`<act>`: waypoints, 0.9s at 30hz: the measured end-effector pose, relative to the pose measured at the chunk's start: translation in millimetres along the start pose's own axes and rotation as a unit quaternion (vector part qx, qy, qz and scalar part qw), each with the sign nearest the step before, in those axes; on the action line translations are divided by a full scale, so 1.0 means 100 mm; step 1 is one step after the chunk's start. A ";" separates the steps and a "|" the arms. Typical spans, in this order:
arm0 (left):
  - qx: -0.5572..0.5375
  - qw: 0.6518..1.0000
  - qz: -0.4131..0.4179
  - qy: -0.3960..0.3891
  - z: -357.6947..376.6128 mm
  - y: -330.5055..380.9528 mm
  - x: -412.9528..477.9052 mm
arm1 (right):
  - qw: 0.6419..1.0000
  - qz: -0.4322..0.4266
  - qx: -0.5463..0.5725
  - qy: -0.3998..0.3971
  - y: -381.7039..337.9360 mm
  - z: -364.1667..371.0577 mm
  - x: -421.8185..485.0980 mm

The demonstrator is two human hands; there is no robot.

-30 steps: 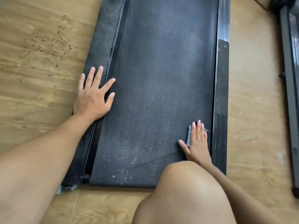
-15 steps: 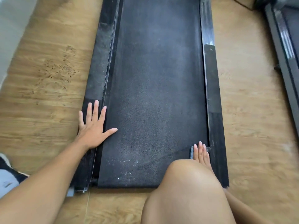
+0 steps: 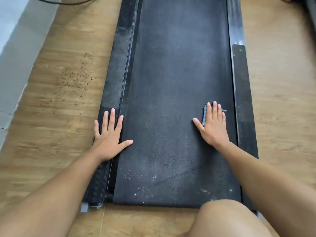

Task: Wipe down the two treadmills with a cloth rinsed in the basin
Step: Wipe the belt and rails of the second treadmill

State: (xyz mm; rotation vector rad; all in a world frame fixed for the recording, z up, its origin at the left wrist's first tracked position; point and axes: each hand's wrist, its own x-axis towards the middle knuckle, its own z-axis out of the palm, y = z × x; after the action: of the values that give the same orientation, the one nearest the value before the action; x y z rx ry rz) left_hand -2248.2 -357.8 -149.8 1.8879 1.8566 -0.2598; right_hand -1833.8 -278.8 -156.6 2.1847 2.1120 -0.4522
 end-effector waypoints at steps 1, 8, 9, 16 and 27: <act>0.001 0.999 0.008 0.036 0.06 0.01 -0.01 | 1.000 0.003 0.000 -0.003 0.00 -0.01 0.00; 0.026 0.972 -0.007 0.234 0.24 0.17 0.03 | 1.000 0.015 -0.013 0.007 0.07 -0.06 0.03; 0.021 0.970 -0.010 0.241 0.24 0.17 0.03 | 1.000 0.013 -0.014 0.000 0.07 -0.06 0.05; 0.016 0.964 -0.010 0.264 0.26 0.09 -0.01 | 0.998 0.031 0.050 -0.021 -0.04 -0.17 0.11; 0.017 0.959 -0.015 0.281 0.27 0.11 -0.01 | 0.997 0.003 0.070 -0.043 -0.14 -0.56 0.09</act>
State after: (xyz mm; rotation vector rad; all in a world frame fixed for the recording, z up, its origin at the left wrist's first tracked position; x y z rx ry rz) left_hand -2232.6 -370.6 -170.4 2.1087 2.2451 0.2710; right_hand -1838.1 -254.9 -103.1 2.1992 2.0873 -0.7016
